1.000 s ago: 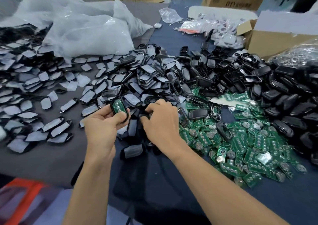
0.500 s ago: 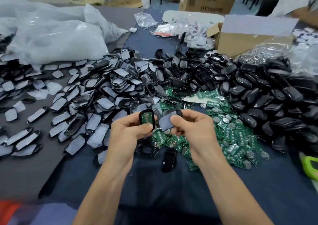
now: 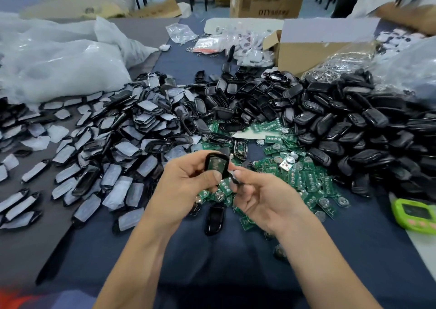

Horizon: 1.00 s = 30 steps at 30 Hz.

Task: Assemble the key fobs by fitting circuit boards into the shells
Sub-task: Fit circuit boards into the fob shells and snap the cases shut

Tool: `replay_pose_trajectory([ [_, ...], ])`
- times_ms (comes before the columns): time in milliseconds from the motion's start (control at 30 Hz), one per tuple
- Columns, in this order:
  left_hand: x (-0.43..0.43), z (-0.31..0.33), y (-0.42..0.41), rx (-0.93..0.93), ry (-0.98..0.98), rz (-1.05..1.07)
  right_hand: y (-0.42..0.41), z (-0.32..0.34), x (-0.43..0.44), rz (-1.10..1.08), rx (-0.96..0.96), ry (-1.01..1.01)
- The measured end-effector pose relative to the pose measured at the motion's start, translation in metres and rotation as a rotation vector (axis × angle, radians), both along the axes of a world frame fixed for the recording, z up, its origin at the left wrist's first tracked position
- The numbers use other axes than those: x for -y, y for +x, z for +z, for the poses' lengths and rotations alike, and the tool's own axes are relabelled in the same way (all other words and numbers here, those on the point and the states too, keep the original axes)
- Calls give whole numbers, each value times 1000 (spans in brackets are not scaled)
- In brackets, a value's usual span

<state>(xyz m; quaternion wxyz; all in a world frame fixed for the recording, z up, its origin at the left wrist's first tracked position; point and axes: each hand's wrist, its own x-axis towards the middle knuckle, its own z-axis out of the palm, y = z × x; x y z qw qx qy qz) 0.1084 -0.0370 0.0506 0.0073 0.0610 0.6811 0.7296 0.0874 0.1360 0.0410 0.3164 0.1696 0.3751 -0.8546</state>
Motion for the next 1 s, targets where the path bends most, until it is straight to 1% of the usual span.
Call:
replay_pose_trajectory([
  [100, 0, 0, -3, 32, -18, -21, 6, -4, 2, -4, 79, -71],
  [200, -3, -5, -6, 115, -62, 27, 9, -6, 1, 57, 69, -30],
  [300, -6, -8, -8, 187, -24, 82, 11, -10, 1, 50, 54, 0],
  [333, -6, -9, -9, 211, 18, 115, 10, -11, 2, 12, 19, 37],
  [367, -5, -10, -10, 240, 64, 152, 9, -14, 2, -41, -47, 115],
  [467, -2, -16, -11, 329, 115, 248, 8, -21, -1, -224, -315, 481],
  [500, -1, -18, -11, 350, 108, 268, 8, -21, -3, -263, -367, 552],
  [567, 0, -22, -10, 370, 100, 282, 5, -22, -5, -292, -386, 603],
  [700, -4, -26, -9, 359, 56, 240, 4, -23, -3, -297, -370, 600],
  [833, -5, -29, -8, 319, 55, 159, 5, -23, 0, -292, -360, 568],
  [933, -2, -30, -10, 300, 58, 155, 4, -22, 5, -288, -334, 493],
  [1000, 1, -31, -11, 265, 72, 145, 3, -23, 7, -278, -275, 394],
])
